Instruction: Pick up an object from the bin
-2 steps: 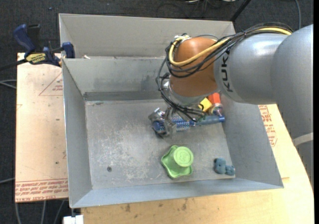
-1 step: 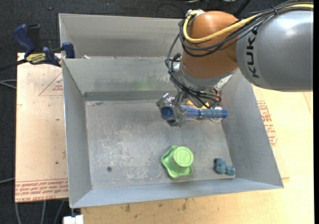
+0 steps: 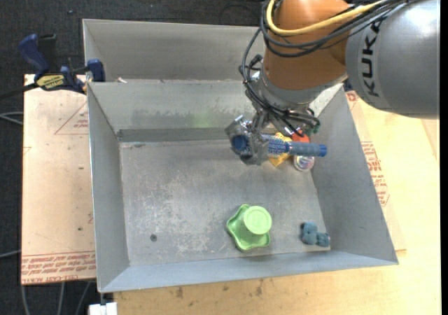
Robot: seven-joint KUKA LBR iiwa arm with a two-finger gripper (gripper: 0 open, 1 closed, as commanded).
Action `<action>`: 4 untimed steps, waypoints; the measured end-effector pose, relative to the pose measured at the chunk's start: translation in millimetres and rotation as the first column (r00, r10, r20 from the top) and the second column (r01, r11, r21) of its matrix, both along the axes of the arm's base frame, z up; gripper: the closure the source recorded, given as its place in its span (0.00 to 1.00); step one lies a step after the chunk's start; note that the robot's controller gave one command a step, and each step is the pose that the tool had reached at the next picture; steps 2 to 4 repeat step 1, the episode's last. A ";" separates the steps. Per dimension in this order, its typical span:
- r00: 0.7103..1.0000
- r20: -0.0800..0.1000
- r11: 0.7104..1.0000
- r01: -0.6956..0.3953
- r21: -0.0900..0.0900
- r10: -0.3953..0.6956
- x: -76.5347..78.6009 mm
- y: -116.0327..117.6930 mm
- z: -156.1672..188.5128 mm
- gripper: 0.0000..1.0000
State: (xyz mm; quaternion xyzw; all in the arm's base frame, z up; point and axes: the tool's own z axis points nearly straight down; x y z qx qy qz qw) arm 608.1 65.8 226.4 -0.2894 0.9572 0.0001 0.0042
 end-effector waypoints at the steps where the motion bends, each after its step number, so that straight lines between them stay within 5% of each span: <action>1: 1.000 -0.008 1.000 0.014 0.001 -0.014 -48.8 33.5 24.1 1.00; 4: 1.000 -0.008 1.000 0.014 0.001 -0.014 -48.8 33.5 24.1 1.00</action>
Offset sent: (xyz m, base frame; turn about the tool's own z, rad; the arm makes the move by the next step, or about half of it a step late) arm -0.0475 0.0297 0.0233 0.0190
